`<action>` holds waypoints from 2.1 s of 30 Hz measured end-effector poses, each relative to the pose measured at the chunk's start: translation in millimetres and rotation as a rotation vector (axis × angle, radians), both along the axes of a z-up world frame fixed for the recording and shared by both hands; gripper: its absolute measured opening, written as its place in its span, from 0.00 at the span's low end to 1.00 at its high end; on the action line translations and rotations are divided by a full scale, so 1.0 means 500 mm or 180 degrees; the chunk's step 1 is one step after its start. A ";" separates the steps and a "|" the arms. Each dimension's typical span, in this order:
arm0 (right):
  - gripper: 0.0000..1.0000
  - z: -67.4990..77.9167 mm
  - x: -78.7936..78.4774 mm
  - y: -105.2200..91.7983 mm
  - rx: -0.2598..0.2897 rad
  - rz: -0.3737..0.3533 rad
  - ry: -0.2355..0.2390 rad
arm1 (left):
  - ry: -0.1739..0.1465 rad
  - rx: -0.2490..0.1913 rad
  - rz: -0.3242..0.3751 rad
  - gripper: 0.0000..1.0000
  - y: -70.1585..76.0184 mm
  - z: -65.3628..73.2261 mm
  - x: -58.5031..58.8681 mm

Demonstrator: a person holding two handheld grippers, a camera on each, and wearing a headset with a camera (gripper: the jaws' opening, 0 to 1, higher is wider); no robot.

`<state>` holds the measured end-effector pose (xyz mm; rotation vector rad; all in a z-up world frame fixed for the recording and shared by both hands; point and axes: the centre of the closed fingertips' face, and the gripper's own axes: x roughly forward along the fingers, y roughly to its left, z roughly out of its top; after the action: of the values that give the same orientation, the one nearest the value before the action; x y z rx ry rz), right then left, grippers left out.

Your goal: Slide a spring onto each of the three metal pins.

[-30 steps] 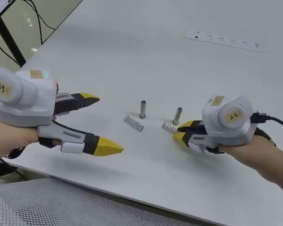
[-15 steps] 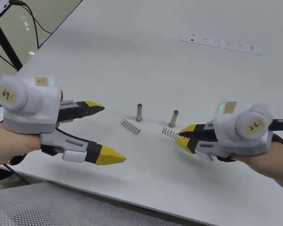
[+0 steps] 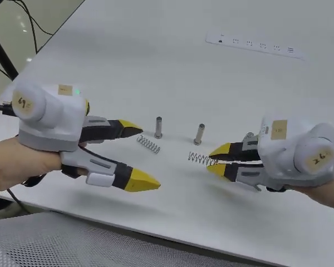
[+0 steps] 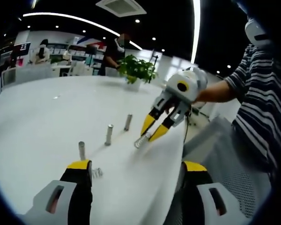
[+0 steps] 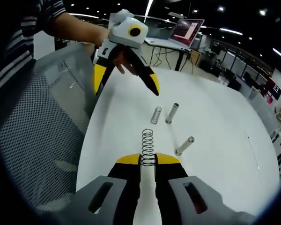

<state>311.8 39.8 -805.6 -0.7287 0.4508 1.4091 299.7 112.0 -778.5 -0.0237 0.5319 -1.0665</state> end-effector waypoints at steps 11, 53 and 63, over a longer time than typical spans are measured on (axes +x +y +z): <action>0.08 0.023 -0.021 -0.008 0.0083 0.0076 -0.0049 | -0.0017 0.0026 -0.0316 0.60 -0.070 -0.013 0.001; 0.07 0.058 -0.035 0.002 0.0242 0.0142 -0.0072 | -0.0244 -0.0119 -0.0844 0.03 -0.144 0.020 -0.003; 0.12 0.059 -0.034 -0.005 0.0273 0.0085 0.0018 | -0.0212 -0.0126 -0.0927 0.02 -0.146 0.023 -0.009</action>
<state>294.8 37.5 -775.9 -0.6635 0.3839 1.4468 295.4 38.9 -767.2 0.0561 0.4625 -1.3573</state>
